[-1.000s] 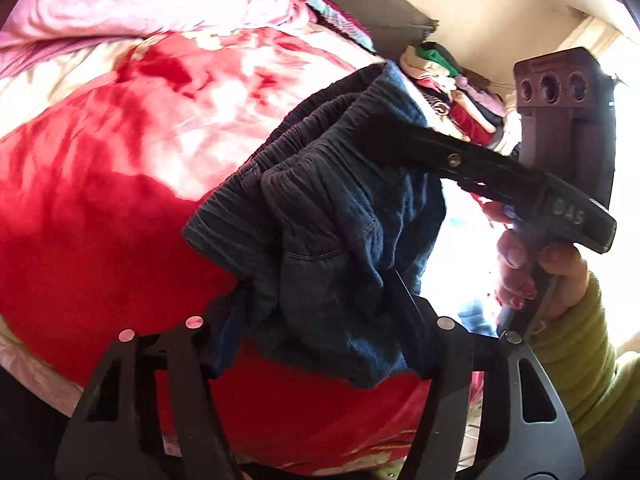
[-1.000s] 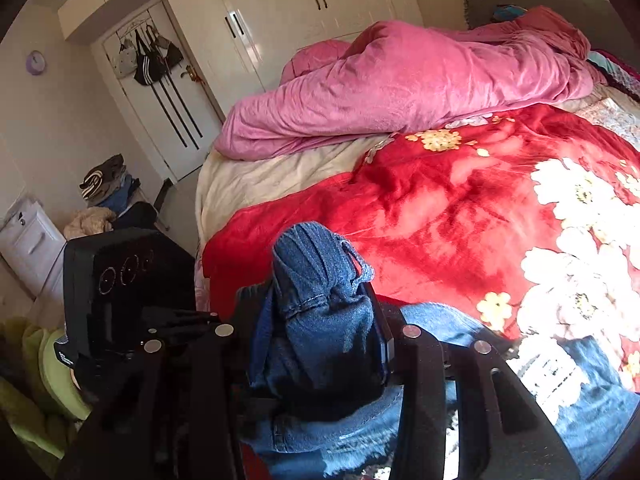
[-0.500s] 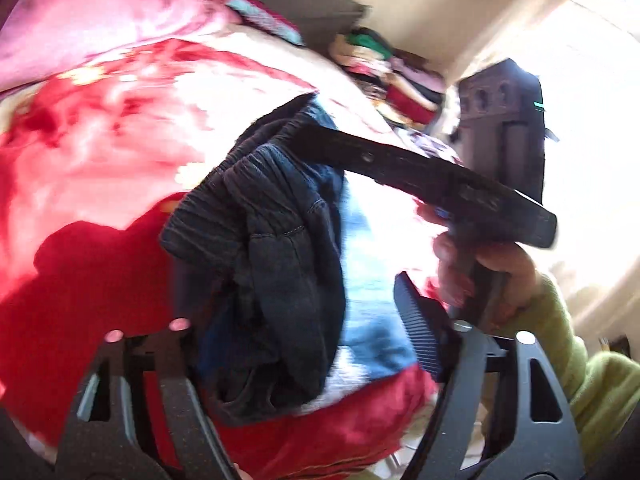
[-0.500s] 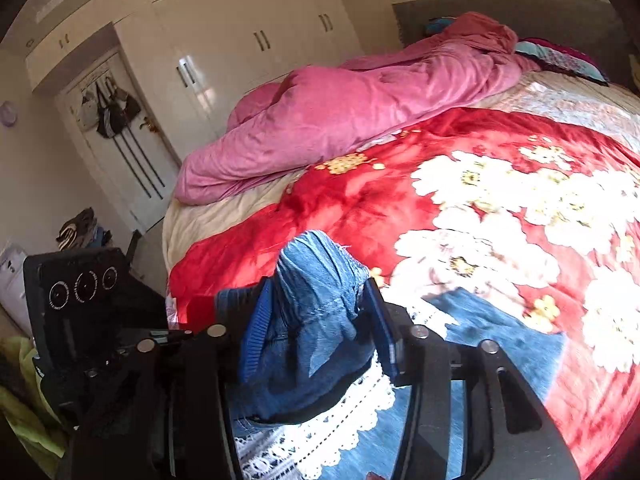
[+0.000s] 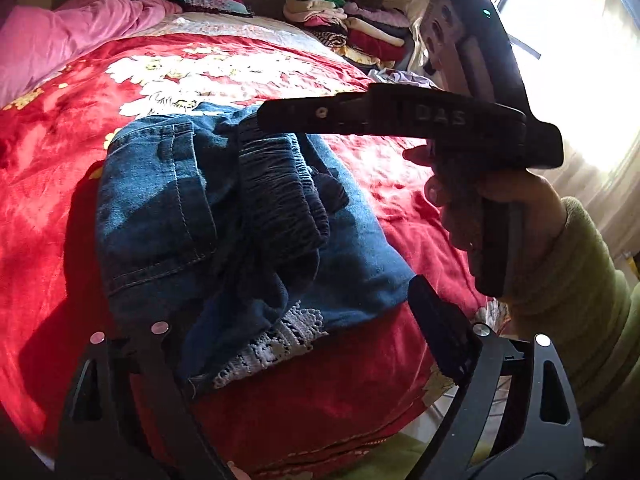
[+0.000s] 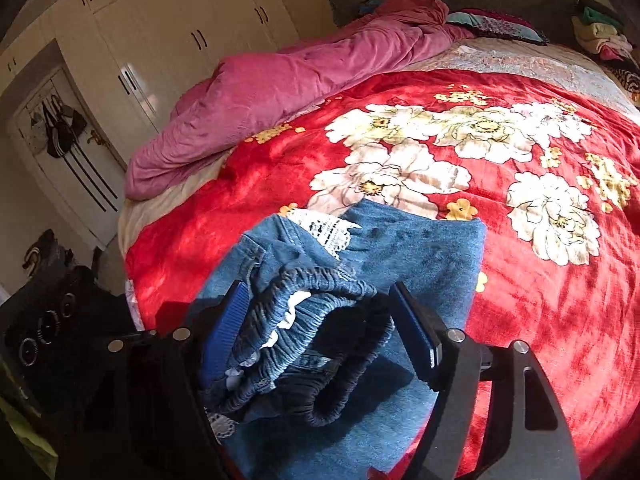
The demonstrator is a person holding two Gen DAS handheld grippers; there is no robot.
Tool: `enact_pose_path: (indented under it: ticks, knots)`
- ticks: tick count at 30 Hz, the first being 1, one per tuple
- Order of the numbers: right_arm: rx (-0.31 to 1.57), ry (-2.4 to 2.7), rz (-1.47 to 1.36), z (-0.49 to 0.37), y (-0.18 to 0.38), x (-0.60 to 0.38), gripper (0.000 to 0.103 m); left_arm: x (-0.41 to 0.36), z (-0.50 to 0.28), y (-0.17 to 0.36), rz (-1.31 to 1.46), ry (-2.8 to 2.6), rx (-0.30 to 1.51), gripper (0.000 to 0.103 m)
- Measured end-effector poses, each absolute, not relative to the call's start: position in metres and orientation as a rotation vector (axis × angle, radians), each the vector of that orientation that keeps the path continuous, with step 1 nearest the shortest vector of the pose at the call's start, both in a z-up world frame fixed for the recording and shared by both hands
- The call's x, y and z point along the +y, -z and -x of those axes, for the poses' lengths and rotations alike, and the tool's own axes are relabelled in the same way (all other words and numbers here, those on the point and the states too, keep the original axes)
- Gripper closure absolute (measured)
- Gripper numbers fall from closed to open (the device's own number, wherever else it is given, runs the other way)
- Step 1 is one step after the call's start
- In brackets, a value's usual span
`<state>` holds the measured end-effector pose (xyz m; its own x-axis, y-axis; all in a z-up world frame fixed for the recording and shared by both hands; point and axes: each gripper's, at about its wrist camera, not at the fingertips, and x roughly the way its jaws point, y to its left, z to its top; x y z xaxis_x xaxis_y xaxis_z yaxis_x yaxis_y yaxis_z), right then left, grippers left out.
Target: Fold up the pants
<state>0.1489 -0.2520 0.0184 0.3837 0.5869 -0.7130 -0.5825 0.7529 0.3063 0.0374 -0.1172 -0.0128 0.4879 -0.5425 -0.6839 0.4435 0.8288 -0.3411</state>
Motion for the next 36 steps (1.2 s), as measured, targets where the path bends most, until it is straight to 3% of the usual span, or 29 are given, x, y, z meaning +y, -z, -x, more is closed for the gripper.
enact_pose_path:
  ticks: [9, 16, 23, 36]
  knots:
    - [0.962, -0.605, 0.037, -0.159, 0.003, -0.271, 0.033, -0.106, -0.025, 0.000, 0.137, 0.592, 0.832, 0.019]
    - [0.832, -0.624, 0.015, -0.135, -0.037, -0.285, 0.027, -0.076, -0.030, -0.012, 0.191, 0.480, 0.817, 0.011]
    - [0.730, -0.649, 0.064, -0.094, -0.062, -0.298, 0.020, -0.052, -0.042, -0.014, 0.210, 0.399, 0.822, 0.010]
    - [0.732, -0.799, 0.302, -0.025, -0.037, -0.244, 0.020, -0.022, -0.095, -0.007, 0.172, 0.271, 0.878, 0.010]
